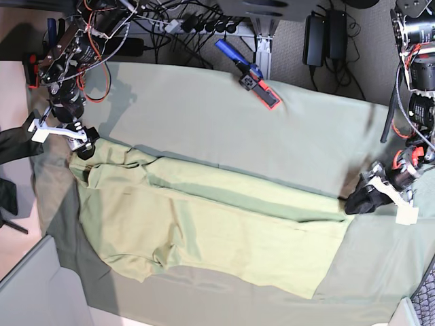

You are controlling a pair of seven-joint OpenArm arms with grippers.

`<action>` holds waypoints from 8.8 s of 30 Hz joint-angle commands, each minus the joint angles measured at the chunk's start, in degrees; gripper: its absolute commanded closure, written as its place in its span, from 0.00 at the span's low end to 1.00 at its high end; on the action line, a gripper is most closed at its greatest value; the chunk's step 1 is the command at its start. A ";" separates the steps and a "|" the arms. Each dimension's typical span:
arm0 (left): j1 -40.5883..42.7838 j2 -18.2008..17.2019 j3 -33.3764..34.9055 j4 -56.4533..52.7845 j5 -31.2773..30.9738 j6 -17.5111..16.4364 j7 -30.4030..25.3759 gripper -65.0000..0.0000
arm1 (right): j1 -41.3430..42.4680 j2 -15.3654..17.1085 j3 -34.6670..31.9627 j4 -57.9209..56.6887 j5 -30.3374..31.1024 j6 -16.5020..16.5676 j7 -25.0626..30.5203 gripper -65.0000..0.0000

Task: Fold the T-shirt properly
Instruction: 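Regrasp the folded shirt edge with both grippers, then drag the shirt with both grippers to straighten it, then release, then grasp the shirt's side edge with both grippers, then fold the grasped side over the shirt body with both grippers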

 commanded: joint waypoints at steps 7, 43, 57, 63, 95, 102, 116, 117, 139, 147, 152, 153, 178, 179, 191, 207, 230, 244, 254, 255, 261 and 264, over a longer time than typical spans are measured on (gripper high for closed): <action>-2.47 -0.09 3.17 -2.36 2.62 1.18 -5.27 0.40 | 0.31 0.94 0.22 0.79 0.22 2.49 -0.26 0.32; -6.91 4.57 3.15 -8.17 -5.86 -0.71 9.01 1.00 | 0.22 1.31 0.24 0.94 4.68 4.07 -2.40 1.00; 8.76 -2.73 2.51 13.86 -8.46 -0.71 10.82 1.00 | -12.07 5.97 0.22 11.15 8.59 5.55 -3.65 1.00; 13.22 -5.18 -1.68 19.17 -10.47 -0.71 12.22 1.00 | -17.51 8.90 0.24 13.40 8.76 5.55 -3.65 1.00; 28.85 -6.47 -9.64 26.16 -14.67 -0.71 13.86 0.38 | -26.25 10.03 1.90 13.57 6.21 6.10 -5.40 0.37; 28.68 -9.51 -16.90 34.40 -15.28 -0.71 13.66 0.38 | -24.96 12.48 11.04 16.17 9.66 6.12 -2.97 0.37; 21.09 -12.70 -6.62 38.47 -10.71 -0.71 13.18 0.38 | 11.32 25.11 -14.16 1.01 -1.66 6.10 0.09 0.37; 21.11 -12.72 -6.01 38.47 -10.71 -0.71 13.22 0.38 | 14.69 25.09 -17.09 -2.45 -2.67 6.10 0.52 0.37; 20.94 -17.35 -5.51 38.47 -12.00 -0.71 12.81 0.38 | 39.04 17.97 -48.89 -45.48 -12.48 11.74 6.54 0.37; 20.72 -17.31 -5.51 38.45 -9.94 -0.71 10.91 0.38 | 39.23 17.11 -48.89 -42.77 -13.20 12.15 5.05 0.37; 16.20 -17.27 -5.49 37.11 -9.62 -0.71 10.62 0.38 | 39.19 17.18 -48.89 -42.71 -13.33 12.15 3.58 0.45; 15.15 -17.27 -5.49 36.20 -9.62 -0.71 10.60 0.38 | 39.17 17.31 -48.89 -42.71 -13.31 12.15 3.28 0.50; -18.38 -7.82 17.70 -13.22 12.37 -0.71 -6.23 0.38 | 36.24 21.11 -48.87 -42.71 -13.29 12.13 6.51 1.00; -18.84 -7.45 17.70 -14.62 12.66 -0.71 -6.54 0.38 | 36.17 21.16 -48.87 -42.69 -13.31 12.13 6.54 1.00; -19.37 -7.80 17.73 -16.31 14.12 -0.71 -10.93 0.38 | 36.17 21.42 -48.87 -42.69 -13.27 12.13 6.51 1.00; -18.88 -4.87 17.75 -16.35 16.15 -0.71 -8.61 0.38 | 36.00 22.69 -48.87 -42.69 -9.66 12.13 6.47 1.00; -17.25 -9.09 17.75 -8.85 4.70 -0.71 4.42 1.00 | 33.48 29.73 -48.85 -37.66 -2.43 12.44 4.83 1.00; -3.78 -15.69 17.73 11.58 -2.23 -0.71 9.57 1.00 | 18.21 32.72 -39.28 -19.34 -0.37 12.81 0.11 1.00; 0.15 -16.33 17.75 12.31 -2.25 -0.71 10.19 1.00 | 10.01 33.03 -35.23 -15.85 0.26 12.81 -0.17 1.00; 0.44 -16.35 17.75 12.31 -2.25 -0.71 10.19 1.00 | 9.60 32.98 -35.23 -15.89 0.24 12.81 0.35 1.00; 1.14 -16.17 17.75 12.31 -2.23 -0.71 9.62 0.90 | 8.87 32.22 -35.26 -16.33 0.00 12.81 1.25 0.96; 1.14 -16.20 17.75 12.31 -2.25 -0.71 9.55 0.51 | 8.92 32.24 -35.23 -16.31 -1.09 12.79 0.31 0.46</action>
